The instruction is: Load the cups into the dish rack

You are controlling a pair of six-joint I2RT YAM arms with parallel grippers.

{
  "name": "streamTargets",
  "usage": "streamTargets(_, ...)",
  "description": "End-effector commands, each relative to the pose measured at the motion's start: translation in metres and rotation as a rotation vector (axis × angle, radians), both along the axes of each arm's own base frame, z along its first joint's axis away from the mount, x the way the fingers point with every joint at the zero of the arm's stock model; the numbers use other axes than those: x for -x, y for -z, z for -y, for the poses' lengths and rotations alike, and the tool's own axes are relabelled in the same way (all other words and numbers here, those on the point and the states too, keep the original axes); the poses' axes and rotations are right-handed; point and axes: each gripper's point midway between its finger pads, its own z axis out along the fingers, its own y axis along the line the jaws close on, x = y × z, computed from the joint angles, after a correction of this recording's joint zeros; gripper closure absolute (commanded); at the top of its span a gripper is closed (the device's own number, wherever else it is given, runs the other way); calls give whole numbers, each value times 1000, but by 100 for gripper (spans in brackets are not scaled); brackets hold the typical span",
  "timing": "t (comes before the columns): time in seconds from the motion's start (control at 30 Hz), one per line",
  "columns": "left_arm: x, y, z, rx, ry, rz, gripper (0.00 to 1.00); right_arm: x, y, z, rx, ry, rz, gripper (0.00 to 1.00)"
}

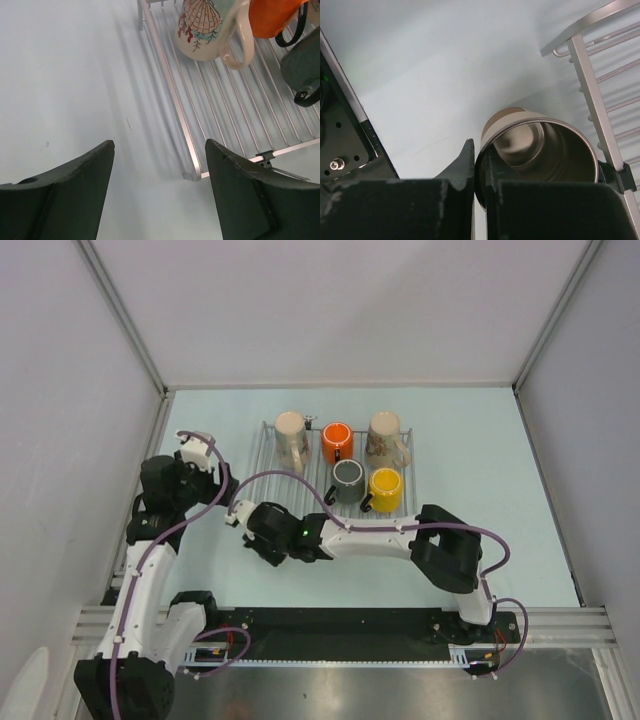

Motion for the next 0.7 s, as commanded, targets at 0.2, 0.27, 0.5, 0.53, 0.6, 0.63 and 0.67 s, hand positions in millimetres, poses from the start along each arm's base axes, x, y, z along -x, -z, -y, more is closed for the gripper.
streamTargets(0.2,11,-49,36,212,265,66,22,1,-160,35,-434,-18,-66,100)
streamTargets(0.27,17,-61,47,311,363,80,21,1,-177,50,-537,-8,-115,100)
streamTargets(0.5,61,-97,89,626,861,-47,21,0,-269,110,-964,-66,-209,100)
streamTargets(0.53,62,-103,90,636,889,-45,21,-2,-275,115,-994,-60,-212,100)
streamTargets(0.6,64,-105,92,654,923,-53,21,-3,-287,122,-1062,-75,-197,100)
streamTargets(0.63,70,-104,100,658,959,-67,21,-3,-289,123,-1078,-68,-222,100)
streamTargets(0.67,75,-102,105,651,978,-67,21,-6,-294,124,-1101,-72,-212,100)
